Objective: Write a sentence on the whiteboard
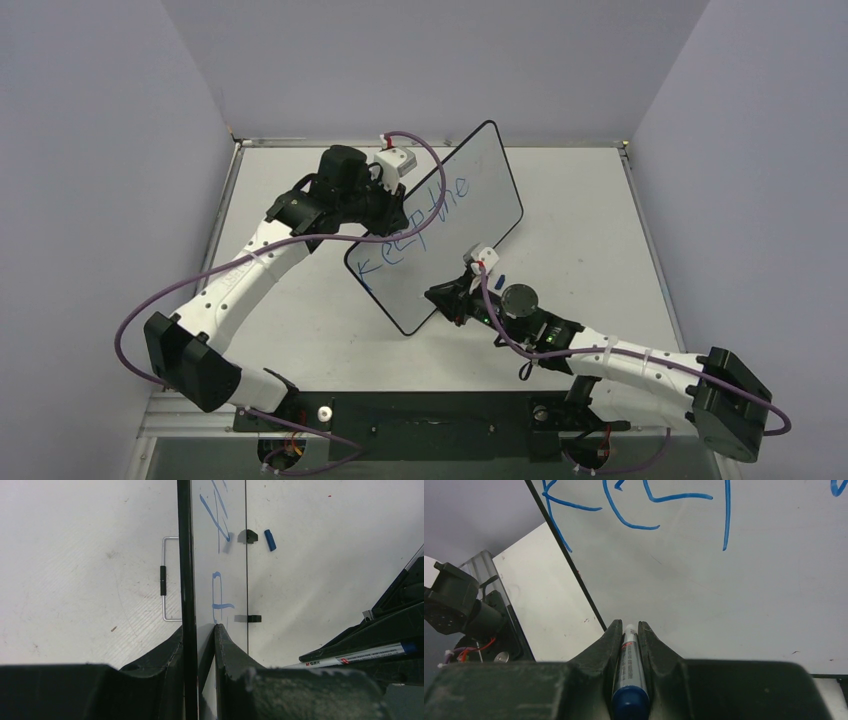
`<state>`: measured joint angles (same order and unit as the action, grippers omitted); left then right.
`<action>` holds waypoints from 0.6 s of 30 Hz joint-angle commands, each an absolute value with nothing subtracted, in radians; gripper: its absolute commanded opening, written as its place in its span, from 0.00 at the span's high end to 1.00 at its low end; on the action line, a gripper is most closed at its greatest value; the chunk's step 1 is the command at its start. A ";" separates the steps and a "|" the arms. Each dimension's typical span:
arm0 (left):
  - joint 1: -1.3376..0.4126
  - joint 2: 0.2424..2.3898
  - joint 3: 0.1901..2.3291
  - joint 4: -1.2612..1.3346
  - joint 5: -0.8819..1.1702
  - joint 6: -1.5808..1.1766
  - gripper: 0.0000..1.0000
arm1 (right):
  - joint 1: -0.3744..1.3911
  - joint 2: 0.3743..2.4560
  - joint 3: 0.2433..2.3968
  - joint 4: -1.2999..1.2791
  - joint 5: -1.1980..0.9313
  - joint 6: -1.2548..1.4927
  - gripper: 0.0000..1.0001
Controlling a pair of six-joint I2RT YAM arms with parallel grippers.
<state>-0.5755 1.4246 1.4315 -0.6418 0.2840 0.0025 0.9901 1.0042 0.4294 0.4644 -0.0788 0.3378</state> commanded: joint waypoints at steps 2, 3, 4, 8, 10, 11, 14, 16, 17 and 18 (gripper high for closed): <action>-0.600 1.490 1.414 -0.592 0.222 0.054 1.00 | 1.006 1.019 0.445 0.524 -0.041 0.307 1.00; -0.600 1.492 1.414 -0.592 0.222 0.054 1.00 | 1.008 1.023 0.444 0.527 -0.037 0.306 1.00; -0.600 1.492 1.414 -0.593 0.221 0.055 1.00 | 1.009 1.024 0.444 0.532 -0.035 0.304 1.00; -0.600 1.492 1.414 -0.594 0.222 0.055 1.00 | 1.015 1.037 0.447 0.543 -0.020 0.297 1.00; -0.600 1.493 1.414 -0.594 0.222 0.055 1.00 | 1.015 1.047 0.455 0.545 -0.008 0.295 1.00; -0.600 1.492 1.414 -0.594 0.222 0.055 1.00 | 1.016 1.051 0.461 0.544 -0.006 0.294 1.00; -0.600 1.490 1.413 -0.593 0.223 0.054 1.00 | 1.020 1.072 0.474 0.550 -0.006 0.295 1.00; -0.600 1.490 1.413 -0.593 0.222 0.055 1.00 | 1.024 1.089 0.481 0.564 -0.006 0.298 1.00; -0.600 1.490 1.413 -0.593 0.224 0.055 1.00 | 1.026 1.094 0.492 0.569 -0.006 0.299 1.00; -0.600 1.490 1.413 -0.593 0.224 0.055 1.00 | 1.031 1.105 0.498 0.573 -0.005 0.300 1.00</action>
